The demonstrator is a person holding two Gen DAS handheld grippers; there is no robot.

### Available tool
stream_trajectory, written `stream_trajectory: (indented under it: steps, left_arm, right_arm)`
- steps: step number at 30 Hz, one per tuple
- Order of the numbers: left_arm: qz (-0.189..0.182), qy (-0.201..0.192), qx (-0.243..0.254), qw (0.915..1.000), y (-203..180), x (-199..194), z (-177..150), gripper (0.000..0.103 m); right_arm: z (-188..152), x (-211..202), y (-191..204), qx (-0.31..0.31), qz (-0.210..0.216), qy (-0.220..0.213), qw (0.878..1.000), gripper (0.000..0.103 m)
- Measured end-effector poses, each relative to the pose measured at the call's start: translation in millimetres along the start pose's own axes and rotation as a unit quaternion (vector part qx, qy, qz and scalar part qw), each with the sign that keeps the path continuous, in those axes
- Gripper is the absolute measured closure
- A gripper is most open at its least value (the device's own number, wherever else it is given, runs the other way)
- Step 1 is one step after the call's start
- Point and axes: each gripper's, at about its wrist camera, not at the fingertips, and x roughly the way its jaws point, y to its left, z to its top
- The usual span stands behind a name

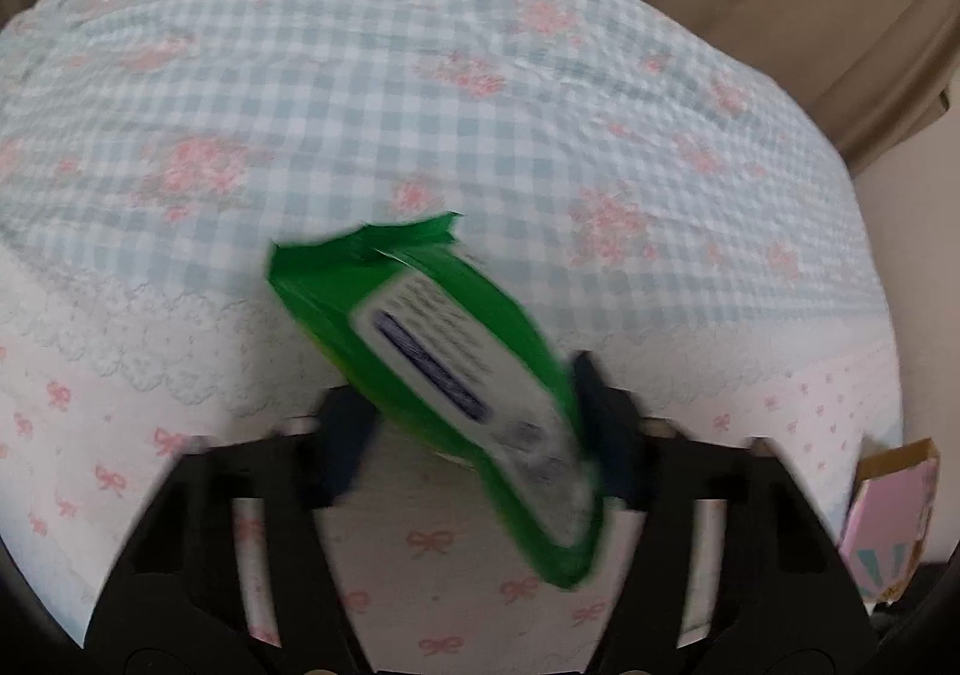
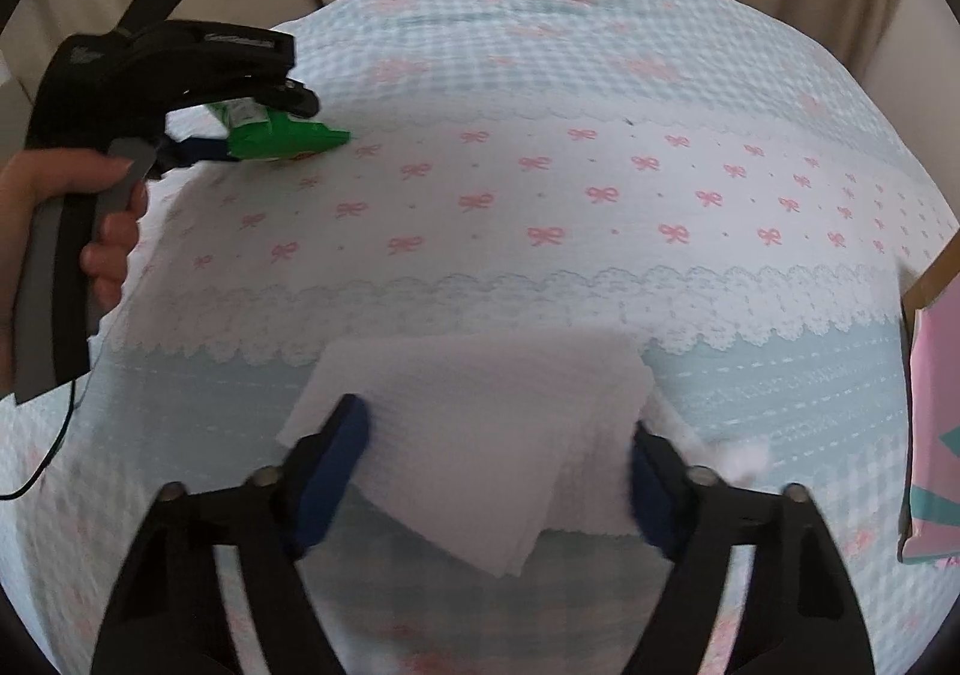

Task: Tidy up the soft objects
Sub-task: 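Grasp the green wipes packet with the left tool while the right tool grasps the white paper, then carry the green packet and white paper with both tools over the box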

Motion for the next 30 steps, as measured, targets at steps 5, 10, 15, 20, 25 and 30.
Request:
stream_trajectory:
  steps: [5, 10, 15, 20, 25, 30]
  left_arm:
    - [-0.014, 0.002, -0.004, 0.9999, 2.3, -2.8, 0.7, 0.063]
    - [-0.014, -0.001, 0.007, 0.9999, -0.7, -12.7, -4.6, 0.063]
    - [-0.015, -0.008, 0.017, 0.9997, -2.6, -30.2, -11.5, 0.064]
    - [-0.011, -0.018, 0.029, 0.9993, -8.0, -53.4, -16.1, 0.064]
    - [-0.011, -0.029, 0.038, 0.9988, -19.5, -90.4, -19.0, 0.064]
    - [-0.014, -0.038, 0.049, 0.998, -40.9, -136.2, -15.6, 0.065]
  right_arm:
    - [1.4, -2.5, 3.0, 0.005, -0.001, 0.002, 1.0, 0.058]
    - [5.4, -4.7, 0.8, 0.024, 0.003, 0.004, 1.0, 0.077]
    - [9.9, -14.6, -1.6, 0.041, 0.012, -0.004, 0.999, 0.084]
    - [16.5, -34.2, -4.9, 0.053, 0.015, -0.023, 0.998, 0.086]
    - [24.2, -62.1, -10.4, 0.069, 0.017, -0.04, 0.997, 0.086]
    - [39.5, -112.6, -19.4, 0.086, 0.016, -0.064, 0.994, 0.086]
